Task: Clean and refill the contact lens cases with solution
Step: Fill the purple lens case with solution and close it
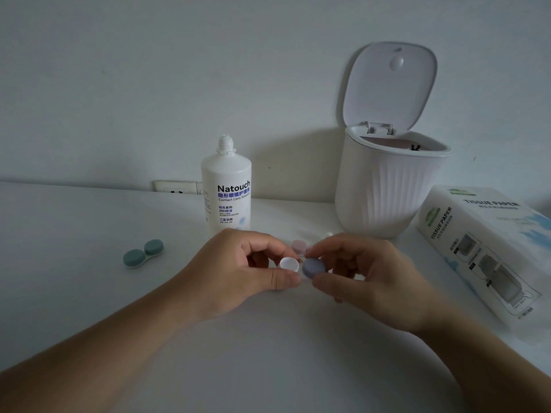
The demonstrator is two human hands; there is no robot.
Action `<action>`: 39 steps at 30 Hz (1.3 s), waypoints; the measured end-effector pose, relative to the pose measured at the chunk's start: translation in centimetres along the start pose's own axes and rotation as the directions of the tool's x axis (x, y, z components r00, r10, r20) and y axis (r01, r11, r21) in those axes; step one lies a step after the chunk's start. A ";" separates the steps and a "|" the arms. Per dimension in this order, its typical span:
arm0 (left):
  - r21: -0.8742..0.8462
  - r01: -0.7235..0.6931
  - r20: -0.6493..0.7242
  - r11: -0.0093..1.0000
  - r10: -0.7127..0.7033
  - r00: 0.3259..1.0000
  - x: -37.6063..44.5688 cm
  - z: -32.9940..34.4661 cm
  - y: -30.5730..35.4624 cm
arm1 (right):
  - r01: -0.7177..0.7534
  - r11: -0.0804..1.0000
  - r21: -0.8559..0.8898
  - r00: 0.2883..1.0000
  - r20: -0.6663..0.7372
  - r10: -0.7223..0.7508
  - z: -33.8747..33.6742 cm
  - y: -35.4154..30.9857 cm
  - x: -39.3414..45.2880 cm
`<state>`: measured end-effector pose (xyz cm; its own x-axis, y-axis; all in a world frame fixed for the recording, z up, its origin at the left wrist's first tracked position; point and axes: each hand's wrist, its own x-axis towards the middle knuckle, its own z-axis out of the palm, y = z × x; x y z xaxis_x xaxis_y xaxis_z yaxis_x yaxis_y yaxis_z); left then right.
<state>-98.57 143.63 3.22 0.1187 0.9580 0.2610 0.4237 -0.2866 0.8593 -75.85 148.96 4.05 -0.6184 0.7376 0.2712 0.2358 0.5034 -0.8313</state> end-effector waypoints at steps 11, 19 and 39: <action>0.011 -0.014 0.011 1.000 0.014 1.000 0.0 0.0 -0.2 | -0.022 0.997 -0.072 1.000 -0.018 0.021 0.1 0.0 0.1; 0.004 -0.017 0.018 1.000 0.017 1.000 0.0 0.1 -0.3 | 0.005 0.998 -0.056 1.000 0.019 -0.004 0.2 -0.3 0.0; 0.446 -0.086 -0.047 0.891 0.119 0.992 0.0 -0.3 -1.0 | -0.020 0.995 0.099 0.999 -0.042 0.024 -0.3 0.4 0.3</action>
<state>-99.24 143.89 2.46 0.1263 0.9155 0.3821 0.7679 -0.3340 0.5466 -75.68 149.50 4.00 -0.5806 0.7676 0.2714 0.1727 0.4419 -0.8803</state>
